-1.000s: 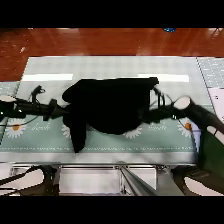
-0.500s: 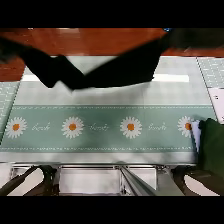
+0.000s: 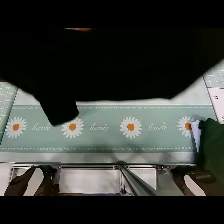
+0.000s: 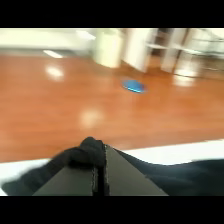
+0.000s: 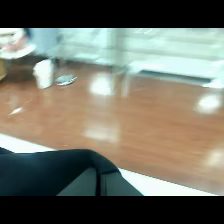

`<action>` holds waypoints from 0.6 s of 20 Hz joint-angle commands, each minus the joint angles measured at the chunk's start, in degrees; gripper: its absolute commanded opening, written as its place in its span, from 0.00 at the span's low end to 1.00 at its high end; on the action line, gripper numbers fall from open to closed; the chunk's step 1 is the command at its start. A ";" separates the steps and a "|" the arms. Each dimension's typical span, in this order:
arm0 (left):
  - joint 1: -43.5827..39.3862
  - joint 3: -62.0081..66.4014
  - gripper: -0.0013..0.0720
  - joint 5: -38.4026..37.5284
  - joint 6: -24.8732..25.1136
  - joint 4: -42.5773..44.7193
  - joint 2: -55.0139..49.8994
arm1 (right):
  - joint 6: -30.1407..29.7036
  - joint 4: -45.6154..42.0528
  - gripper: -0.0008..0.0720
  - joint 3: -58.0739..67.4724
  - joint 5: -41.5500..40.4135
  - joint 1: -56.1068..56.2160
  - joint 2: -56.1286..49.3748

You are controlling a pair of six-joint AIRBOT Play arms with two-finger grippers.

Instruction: Fold the shirts.

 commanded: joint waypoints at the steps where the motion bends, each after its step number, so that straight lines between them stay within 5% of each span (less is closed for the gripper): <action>1: -9.97 1.27 0.05 0.44 -6.36 26.34 8.52 | 3.54 -9.92 0.04 0.59 8.59 -0.04 5.90; 4: -20.90 1.20 0.05 -3.17 -11.80 40.89 13.46 | 5.14 -13.38 0.04 -0.28 16.20 -0.04 6.51; 8: -24.76 -4.85 0.05 -9.66 -13.33 42.77 13.75 | 5.77 -13.38 0.04 -9.27 16.68 -0.04 6.51; 12: -24.76 -23.43 0.05 -7.28 -15.21 42.77 11.54 | 5.77 -13.29 0.04 -26.29 9.11 -0.04 4.87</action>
